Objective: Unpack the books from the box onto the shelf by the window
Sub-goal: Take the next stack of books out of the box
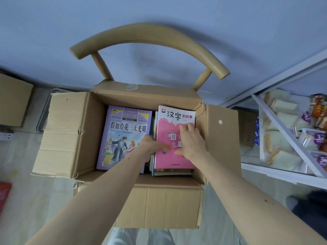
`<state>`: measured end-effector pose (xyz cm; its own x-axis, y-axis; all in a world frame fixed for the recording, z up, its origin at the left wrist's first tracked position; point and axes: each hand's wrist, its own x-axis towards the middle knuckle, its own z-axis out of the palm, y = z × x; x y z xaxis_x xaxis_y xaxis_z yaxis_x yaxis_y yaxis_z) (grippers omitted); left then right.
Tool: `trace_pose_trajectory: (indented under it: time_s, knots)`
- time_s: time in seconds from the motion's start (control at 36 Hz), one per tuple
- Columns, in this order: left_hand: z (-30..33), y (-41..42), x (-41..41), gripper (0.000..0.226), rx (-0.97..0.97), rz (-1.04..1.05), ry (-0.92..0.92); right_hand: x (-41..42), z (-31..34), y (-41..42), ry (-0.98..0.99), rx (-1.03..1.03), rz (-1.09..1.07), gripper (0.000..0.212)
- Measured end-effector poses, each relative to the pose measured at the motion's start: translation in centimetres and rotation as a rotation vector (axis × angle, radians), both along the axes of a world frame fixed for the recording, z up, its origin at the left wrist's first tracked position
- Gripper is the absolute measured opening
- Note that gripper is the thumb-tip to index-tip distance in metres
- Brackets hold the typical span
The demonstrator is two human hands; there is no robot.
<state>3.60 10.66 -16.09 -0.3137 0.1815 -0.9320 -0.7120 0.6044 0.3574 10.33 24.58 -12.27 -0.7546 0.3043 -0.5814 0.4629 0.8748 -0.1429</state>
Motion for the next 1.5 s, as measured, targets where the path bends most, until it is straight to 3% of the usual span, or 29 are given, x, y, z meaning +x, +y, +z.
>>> trace_pose_trajectory:
  time_s: [0.14,0.25,0.33,0.42,0.5,0.56,0.78,0.89,1.0,1.19,1.25,1.36,1.5]
  knots:
    - [0.0,-1.5,0.1,0.077,0.103,0.075,-0.018,-0.7,0.5,0.3,-0.011,-0.113,-0.072,0.095]
    - [1.4,-3.1,-0.8,0.055,0.177,0.101,-0.022,-1.3,1.4,0.5,0.017,-0.306,-0.323,0.102]
    - [3.6,-4.8,-1.8,0.049,0.263,0.138,-0.021,-2.1,2.9,0.2,0.064,-0.404,-0.528,0.113]
    - [6.6,-7.0,-2.7,0.058,0.339,0.163,-0.003,-3.1,4.8,-0.6,0.027,-0.55,-0.682,0.118]
    - [10.0,-9.3,-3.5,0.072,0.4,0.207,0.043,-4.5,7.7,-2.2,-0.006,-0.795,-0.731,0.083]
    - [12.5,-11.1,-4.0,0.071,0.434,0.247,0.07,-5.7,9.9,-3.7,0.023,-0.85,-0.721,0.072]
    - [24.5,-21.7,-5.3,0.069,0.457,0.289,0.318,-11.9,21.1,-14.3,0.231,-0.932,-0.477,0.046]
    - [31.0,-28.9,-5.1,0.056,0.456,0.328,0.473,-14.5,27.4,-21.9,0.285,-1.031,-0.336,0.058]
    - [38.1,-37.6,-4.2,0.041,0.458,0.379,0.65,-16.1,34.3,-31.1,0.337,-1.127,-0.15,0.085]
    - [48.6,-54.4,-0.3,0.048,0.351,0.501,0.934,-16.9,44.7,-49.3,0.427,-1.328,0.129,0.093]
    - [51.3,-59.1,1.1,0.057,0.321,0.519,1.003,-16.4,47.2,-54.6,0.453,-1.392,0.183,0.087]
    - [55.9,-68.0,3.9,0.053,0.284,0.507,1.143,-15.6,51.1,-64.8,0.456,-1.495,0.278,0.086]
    - [59.9,-76.6,6.1,0.064,0.17,0.565,1.263,-15.0,54.4,-74.9,0.45,-1.589,0.375,0.097]
